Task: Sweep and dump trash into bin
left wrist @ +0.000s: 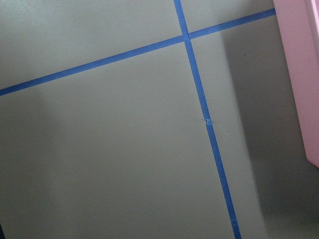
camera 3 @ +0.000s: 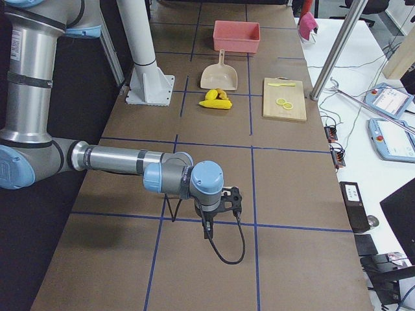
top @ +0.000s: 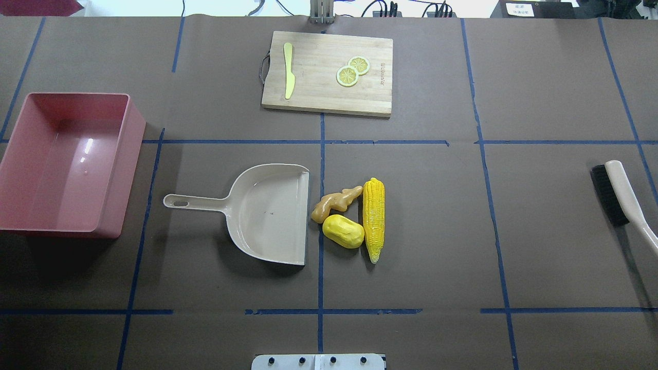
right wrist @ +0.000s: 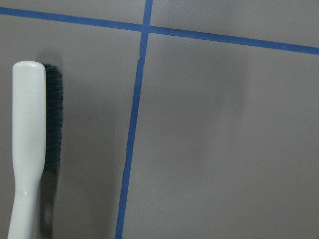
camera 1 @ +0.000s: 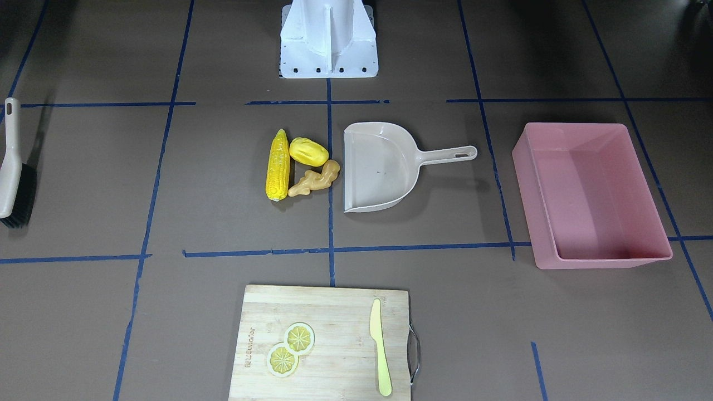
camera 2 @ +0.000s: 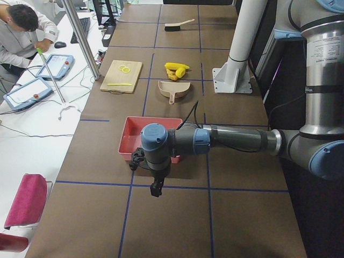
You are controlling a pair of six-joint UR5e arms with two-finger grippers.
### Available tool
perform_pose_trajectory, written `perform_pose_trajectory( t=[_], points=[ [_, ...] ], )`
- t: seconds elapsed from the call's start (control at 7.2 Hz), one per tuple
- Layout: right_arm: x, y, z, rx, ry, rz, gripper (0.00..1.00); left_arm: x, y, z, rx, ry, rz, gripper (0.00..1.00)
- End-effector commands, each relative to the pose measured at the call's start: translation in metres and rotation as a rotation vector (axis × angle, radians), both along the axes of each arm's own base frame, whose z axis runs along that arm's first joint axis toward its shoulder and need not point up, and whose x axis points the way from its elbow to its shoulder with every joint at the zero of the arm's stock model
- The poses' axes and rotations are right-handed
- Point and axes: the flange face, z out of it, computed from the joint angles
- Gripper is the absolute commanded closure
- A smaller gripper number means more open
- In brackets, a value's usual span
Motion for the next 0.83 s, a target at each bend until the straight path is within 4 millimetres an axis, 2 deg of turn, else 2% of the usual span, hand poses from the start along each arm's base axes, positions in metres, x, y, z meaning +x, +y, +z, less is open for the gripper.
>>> perform_pose_trajectory(
  t=[0.0,0.56,0.69],
  points=[
    [0.0001,0.0001,0.0002,-0.001,0.001,0.0,0.0,-0.0001,-0.0015,-0.0021,0.005,0.0,0.0,0.0],
    [0.0003,-0.0053,-0.0049,0.022,0.002,0.004,0.0,0.0006,-0.0018,-0.0036,0.005,0.0,-0.002,0.0],
    [0.0005,-0.0077,-0.008,0.065,0.004,0.004,0.0,0.0018,-0.0077,-0.0082,0.034,0.0,-0.002,0.0]
  ],
)
